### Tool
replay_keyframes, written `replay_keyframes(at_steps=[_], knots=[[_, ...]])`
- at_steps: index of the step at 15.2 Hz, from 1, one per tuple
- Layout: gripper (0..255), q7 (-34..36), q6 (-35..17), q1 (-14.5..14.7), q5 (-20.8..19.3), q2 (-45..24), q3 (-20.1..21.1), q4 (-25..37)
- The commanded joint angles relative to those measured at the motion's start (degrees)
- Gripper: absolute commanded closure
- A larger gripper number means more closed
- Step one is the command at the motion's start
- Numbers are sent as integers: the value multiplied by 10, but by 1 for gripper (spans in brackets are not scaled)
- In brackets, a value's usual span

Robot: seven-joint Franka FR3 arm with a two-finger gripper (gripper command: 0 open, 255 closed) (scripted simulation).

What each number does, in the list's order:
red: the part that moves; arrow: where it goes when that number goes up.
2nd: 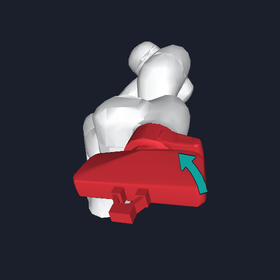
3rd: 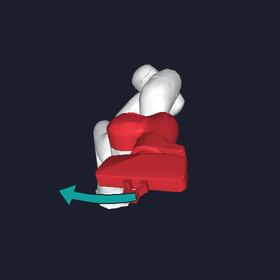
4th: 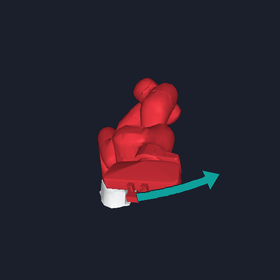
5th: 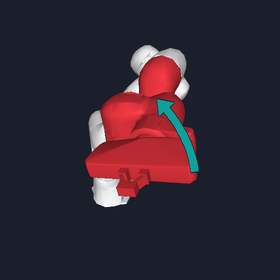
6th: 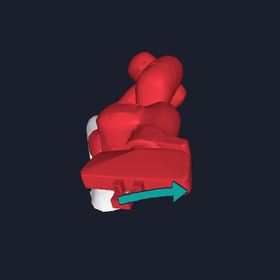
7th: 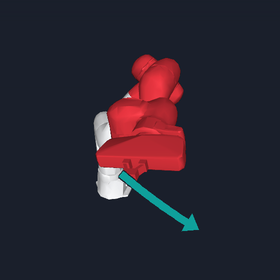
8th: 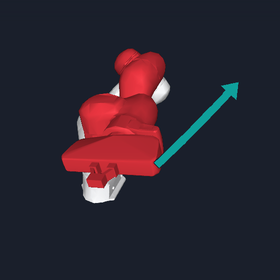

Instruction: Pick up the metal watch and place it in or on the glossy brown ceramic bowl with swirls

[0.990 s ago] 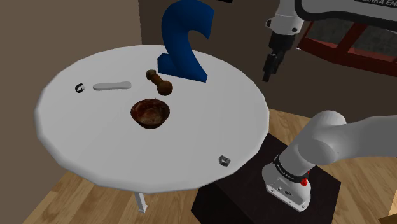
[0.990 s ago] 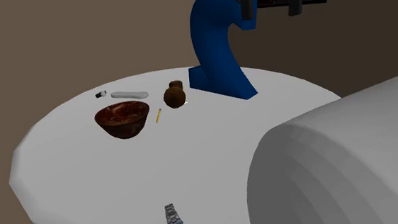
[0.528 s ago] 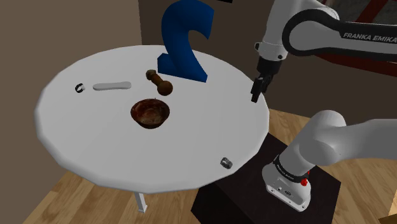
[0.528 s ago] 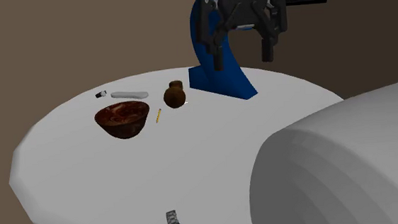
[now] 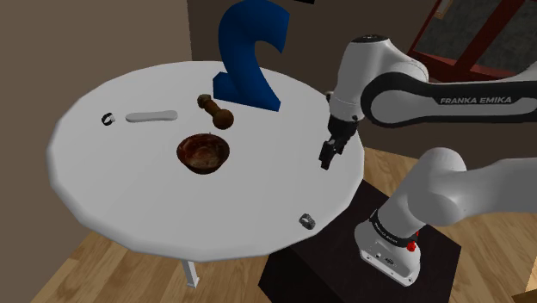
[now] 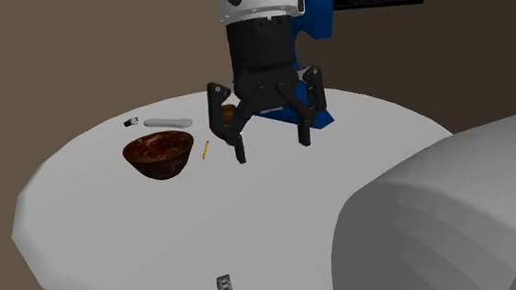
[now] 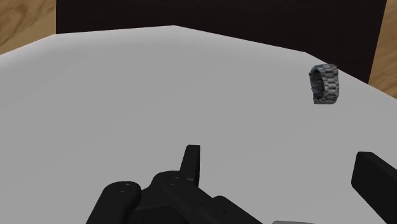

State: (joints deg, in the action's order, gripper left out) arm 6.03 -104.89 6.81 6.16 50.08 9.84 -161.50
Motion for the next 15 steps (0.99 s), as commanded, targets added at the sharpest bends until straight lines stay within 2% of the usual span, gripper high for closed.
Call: replay_keyframes(at_steps=[1,5,9,13,15], knots=[[0,19,-46,12,18,-17,21,-26],[0,62,-136,40,58,-69,71,-60],[0,106,-240,62,92,-152,123,-76],[0,155,-350,67,106,-260,178,-74],[0,158,-376,63,105,-281,184,-79]])
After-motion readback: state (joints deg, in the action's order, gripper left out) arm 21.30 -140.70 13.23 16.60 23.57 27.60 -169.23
